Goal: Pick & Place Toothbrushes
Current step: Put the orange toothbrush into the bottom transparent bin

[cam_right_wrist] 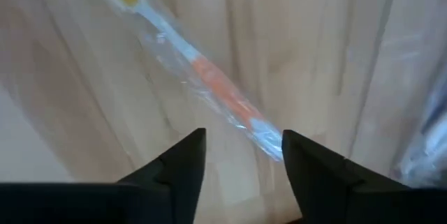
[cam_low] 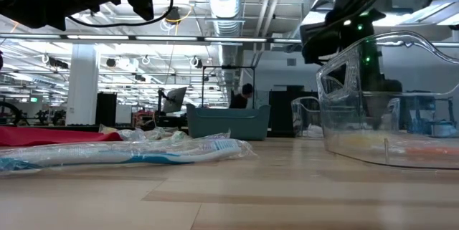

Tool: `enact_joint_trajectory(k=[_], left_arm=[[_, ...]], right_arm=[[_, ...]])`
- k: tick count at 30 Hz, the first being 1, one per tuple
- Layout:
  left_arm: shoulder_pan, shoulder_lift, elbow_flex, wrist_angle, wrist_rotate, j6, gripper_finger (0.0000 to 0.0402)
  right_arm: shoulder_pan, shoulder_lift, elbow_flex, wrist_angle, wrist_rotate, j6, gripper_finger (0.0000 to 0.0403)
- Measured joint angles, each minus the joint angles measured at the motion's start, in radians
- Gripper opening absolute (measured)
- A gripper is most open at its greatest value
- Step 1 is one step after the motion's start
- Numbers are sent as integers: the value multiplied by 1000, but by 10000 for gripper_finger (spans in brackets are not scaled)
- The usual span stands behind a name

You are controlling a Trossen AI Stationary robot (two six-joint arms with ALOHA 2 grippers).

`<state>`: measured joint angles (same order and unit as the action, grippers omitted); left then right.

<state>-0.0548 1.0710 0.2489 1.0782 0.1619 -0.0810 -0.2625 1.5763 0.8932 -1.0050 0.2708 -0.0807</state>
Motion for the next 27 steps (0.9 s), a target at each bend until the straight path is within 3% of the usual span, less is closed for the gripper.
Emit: enact_joint_trajectory(k=[10,27], left_arm=[[0,0,0,-1,0,3,197],[-2,0,0,0,0,5,197]], right_arm=[[10,52,-2,56,-9,-51,233],[-65,45,-88,177,-86,-142,216]])
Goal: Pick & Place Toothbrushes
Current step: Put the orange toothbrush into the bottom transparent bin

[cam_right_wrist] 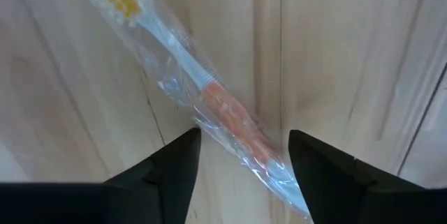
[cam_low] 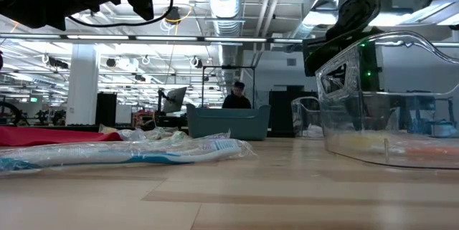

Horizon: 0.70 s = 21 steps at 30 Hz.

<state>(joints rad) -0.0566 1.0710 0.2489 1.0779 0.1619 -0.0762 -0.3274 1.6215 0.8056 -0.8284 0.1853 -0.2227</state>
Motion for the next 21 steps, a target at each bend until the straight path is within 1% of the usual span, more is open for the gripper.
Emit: enact_joint_trajectory(k=[4,8,12,18,19,21], left_arm=[[0,0,0,0,0,-2,197],[0,0,0,1,0,-2,197],[0,0,0,2,0,-3,197],[0,0,0,2,0,-7,197],[0,0,0,2,0,-7,197],[0,0,0,2,0,-7,197]], right_arm=[[-25,-1,-14,2,-38,-5,208],[-43,-1,-30,6,-72,3,179],[-48,-1,-36,8,-106,14,126],[-43,-1,-37,2,-152,45,29],[-39,-1,-37,-1,-149,52,19],[-32,-1,-36,-5,-148,79,15]])
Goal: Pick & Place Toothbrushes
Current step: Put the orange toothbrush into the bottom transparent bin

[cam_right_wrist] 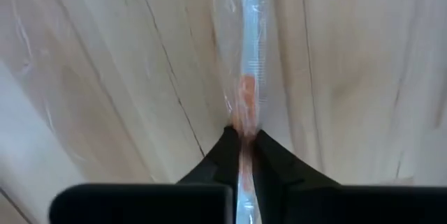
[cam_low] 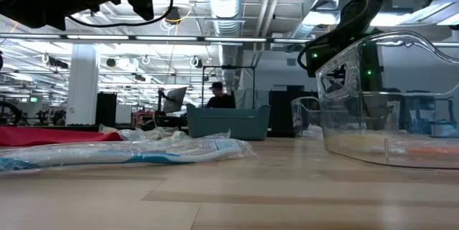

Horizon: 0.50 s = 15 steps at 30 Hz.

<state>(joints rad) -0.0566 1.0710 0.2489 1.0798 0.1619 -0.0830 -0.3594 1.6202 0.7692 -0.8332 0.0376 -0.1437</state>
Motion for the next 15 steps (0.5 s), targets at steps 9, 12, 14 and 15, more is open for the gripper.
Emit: enact_joint_trajectory(k=[9,12,14,15], left_arm=[[0,0,0,1,0,0,197],[0,0,0,1,0,0,197],[0,0,0,1,0,0,197],[0,0,0,1,0,0,197]], right_arm=[[63,10,82,-82,-15,44,6],[77,7,139,-138,13,40,3],[79,7,181,-189,52,40,3],[83,7,206,-210,72,39,2]])
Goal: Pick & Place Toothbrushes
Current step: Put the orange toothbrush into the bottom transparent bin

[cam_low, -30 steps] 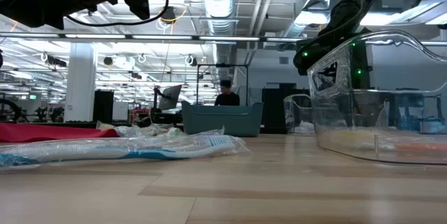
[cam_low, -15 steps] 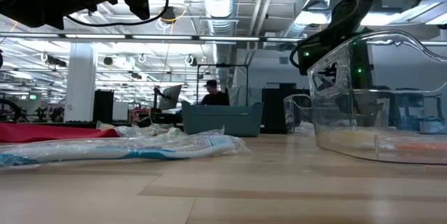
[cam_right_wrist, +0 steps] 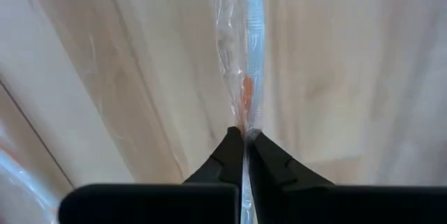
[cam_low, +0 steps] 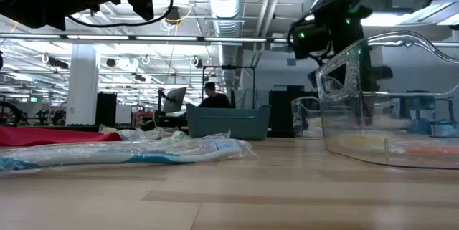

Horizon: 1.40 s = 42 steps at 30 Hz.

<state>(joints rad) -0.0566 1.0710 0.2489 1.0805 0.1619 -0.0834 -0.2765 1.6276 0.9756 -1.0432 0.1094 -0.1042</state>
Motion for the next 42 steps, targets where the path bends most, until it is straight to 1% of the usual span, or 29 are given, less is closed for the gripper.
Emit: enact_joint_trajectory(k=[4,8,11,16,20,23,29,36,39,42], left_arm=[[0,0,0,0,0,0,197],[0,0,0,0,0,0,197],[0,0,0,0,0,-1,197],[0,0,0,0,0,-4,197],[0,0,0,-1,7,-4,197],[0,0,0,-1,19,-8,197],[-11,0,0,-2,19,-27,197],[-19,0,0,0,20,-27,197],[-19,0,0,4,20,-27,197],[-19,0,0,8,19,-27,197]], right_arm=[[9,-1,101,-116,64,0,1],[15,-2,222,-222,85,8,1],[41,-3,320,-293,110,26,1],[122,-4,469,-409,112,90,0],[226,-5,555,-487,109,194,0],[321,-5,576,-529,104,297,0],[536,-4,544,-514,47,534,0],[796,-2,526,-495,37,891,0],[875,4,526,-434,49,994,0],[914,56,526,-380,58,1029,0]])
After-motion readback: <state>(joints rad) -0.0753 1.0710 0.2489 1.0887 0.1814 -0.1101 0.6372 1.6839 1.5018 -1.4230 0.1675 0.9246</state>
